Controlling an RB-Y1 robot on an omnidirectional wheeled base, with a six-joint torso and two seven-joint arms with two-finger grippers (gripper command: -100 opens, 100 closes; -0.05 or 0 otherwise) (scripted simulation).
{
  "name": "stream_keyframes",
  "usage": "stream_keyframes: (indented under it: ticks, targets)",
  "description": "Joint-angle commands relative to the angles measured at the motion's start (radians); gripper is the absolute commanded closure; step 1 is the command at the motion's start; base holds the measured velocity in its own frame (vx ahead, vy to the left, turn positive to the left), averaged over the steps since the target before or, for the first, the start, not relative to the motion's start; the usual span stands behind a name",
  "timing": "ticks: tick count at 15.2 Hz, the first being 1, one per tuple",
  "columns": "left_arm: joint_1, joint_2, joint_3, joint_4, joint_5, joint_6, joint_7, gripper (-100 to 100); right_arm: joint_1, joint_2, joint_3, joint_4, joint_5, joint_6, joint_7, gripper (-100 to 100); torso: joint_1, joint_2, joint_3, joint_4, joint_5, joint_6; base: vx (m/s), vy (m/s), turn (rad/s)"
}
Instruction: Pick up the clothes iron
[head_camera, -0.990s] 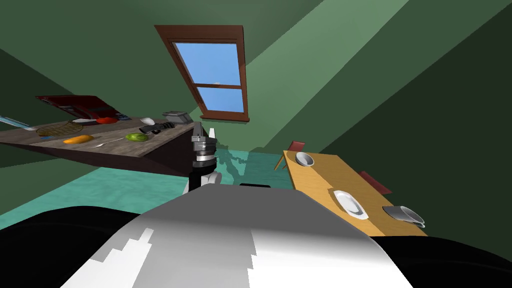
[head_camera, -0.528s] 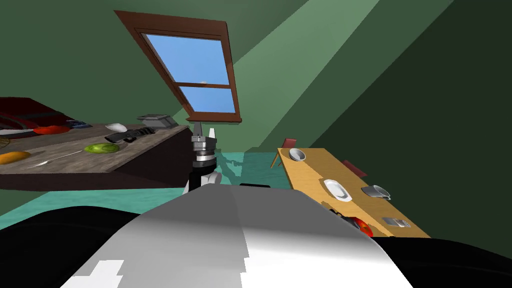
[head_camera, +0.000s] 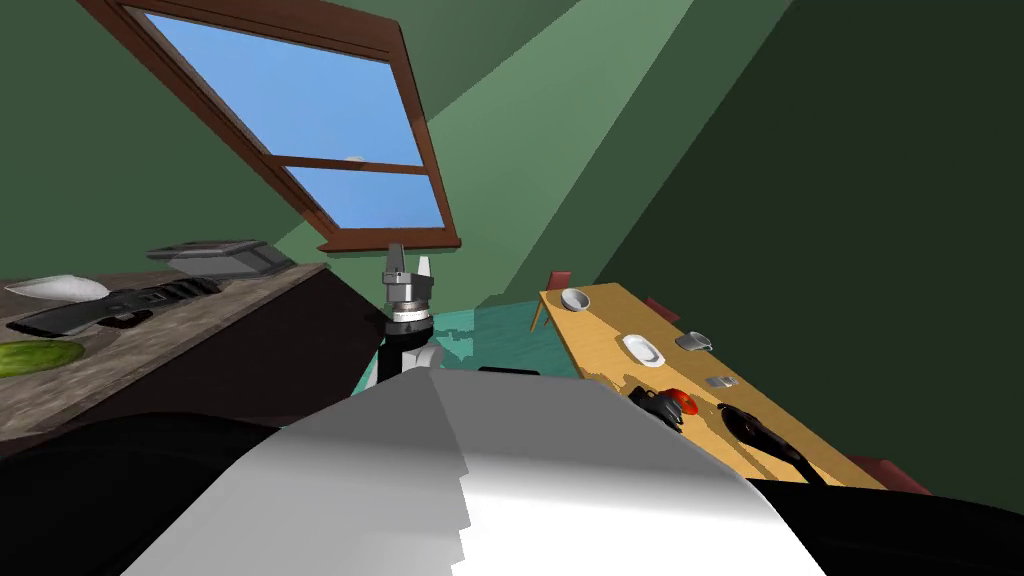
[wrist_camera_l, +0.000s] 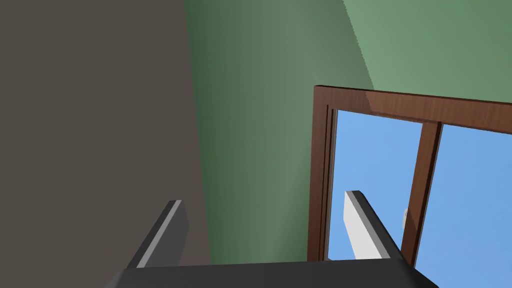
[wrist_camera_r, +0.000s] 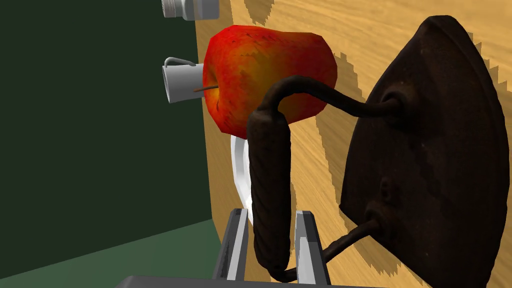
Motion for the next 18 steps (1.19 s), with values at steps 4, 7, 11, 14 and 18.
stream_keyframes:
  ticks: [4, 7, 11, 14, 18]
  targets:
    - [0.000, 0.000, 0.000, 0.000, 0.000, 0.000, 0.000, 0, -0.095, -0.019, 0.075, 0.022, -0.032, -0.011, 0.054, 100, -0.002, 0.000, 0.000, 0.000, -0.002, -0.002, 0.008, 0.022, -0.216]
    - [0.000, 0.000, 0.000, 0.000, 0.000, 0.000, 0.000, 0, -0.137, -0.040, 0.119, 0.042, -0.046, -0.018, 0.076, 100, -0.003, 0.000, 0.000, 0.001, -0.001, -0.003, 0.003, 0.019, -0.186]
    - [0.000, 0.000, 0.000, 0.000, 0.000, 0.000, 0.000, 0, -0.222, -0.061, 0.175, 0.062, -0.061, -0.025, 0.098, 100, -0.003, 0.000, 0.000, 0.001, -0.001, 0.000, 0.004, 0.024, -0.343]
    - [0.000, 0.000, 0.000, 0.000, 0.000, 0.000, 0.000, 0, -0.222, -0.061, 0.175, 0.062, -0.061, -0.025, 0.098, 100, -0.002, 0.001, 0.001, 0.002, 0.000, -0.003, 0.003, 0.017, -0.044]
    - [0.000, 0.000, 0.000, 0.000, 0.000, 0.000, 0.000, 0, -0.333, -0.102, 0.274, 0.102, -0.090, -0.039, 0.141, 100, -0.001, 0.001, 0.001, 0.001, 0.000, 0.001, 0.005, 0.026, -0.406]
